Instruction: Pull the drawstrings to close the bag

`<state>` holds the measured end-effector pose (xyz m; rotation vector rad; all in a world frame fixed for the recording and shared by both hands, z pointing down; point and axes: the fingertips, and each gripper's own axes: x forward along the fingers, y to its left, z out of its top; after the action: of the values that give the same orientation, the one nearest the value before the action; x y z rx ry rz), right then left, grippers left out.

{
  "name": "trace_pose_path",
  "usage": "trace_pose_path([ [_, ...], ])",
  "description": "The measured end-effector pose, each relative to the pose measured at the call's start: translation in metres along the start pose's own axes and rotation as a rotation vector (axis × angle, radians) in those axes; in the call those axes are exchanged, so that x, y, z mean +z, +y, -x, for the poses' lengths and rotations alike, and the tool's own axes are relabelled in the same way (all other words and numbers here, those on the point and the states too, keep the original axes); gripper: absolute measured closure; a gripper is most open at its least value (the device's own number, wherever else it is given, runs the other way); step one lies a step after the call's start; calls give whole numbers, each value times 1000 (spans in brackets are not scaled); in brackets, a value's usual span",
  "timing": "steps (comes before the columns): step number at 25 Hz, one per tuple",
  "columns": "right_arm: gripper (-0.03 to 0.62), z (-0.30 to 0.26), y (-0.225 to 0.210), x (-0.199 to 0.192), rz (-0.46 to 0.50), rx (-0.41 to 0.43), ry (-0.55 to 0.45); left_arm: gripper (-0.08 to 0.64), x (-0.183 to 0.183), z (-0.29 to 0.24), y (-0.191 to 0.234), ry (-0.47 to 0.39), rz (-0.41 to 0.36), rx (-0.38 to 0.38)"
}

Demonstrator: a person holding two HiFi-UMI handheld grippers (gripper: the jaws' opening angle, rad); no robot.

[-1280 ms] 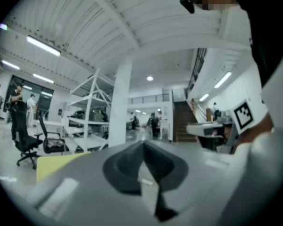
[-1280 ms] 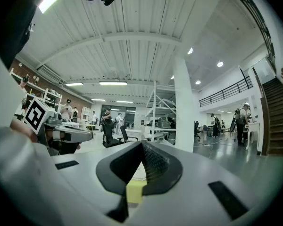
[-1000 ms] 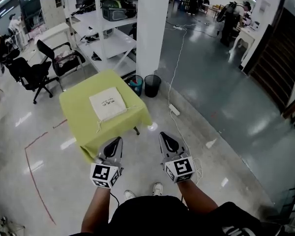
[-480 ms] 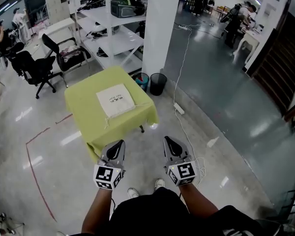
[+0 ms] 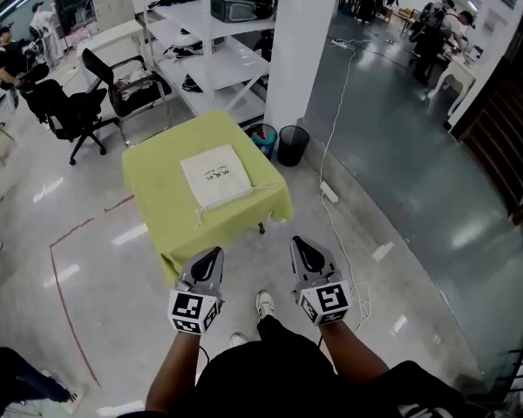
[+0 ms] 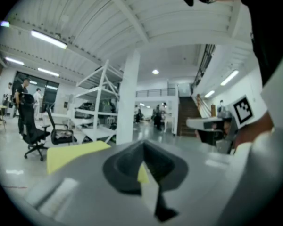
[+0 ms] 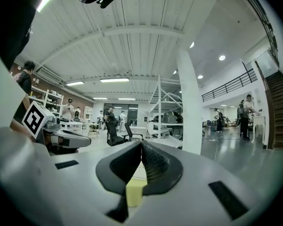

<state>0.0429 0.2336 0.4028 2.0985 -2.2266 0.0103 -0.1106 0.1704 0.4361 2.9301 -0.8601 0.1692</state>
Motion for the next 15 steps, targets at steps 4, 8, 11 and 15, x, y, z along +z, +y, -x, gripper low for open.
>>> trace_pose_path([
  [4,584,-34,-7,3,1,31,-2,554,5,-19,19,18,-12,13],
  [8,584,-67,-17,2,7,67,2,554,10,-45,39,19,8,43],
  [11,584,-85,-30,-5,9,90,22,554,6,-66,43,28,28,56],
  [15,584,-109,-44,-12,1,118,28,554,-2,-90,51,59,17,67],
])
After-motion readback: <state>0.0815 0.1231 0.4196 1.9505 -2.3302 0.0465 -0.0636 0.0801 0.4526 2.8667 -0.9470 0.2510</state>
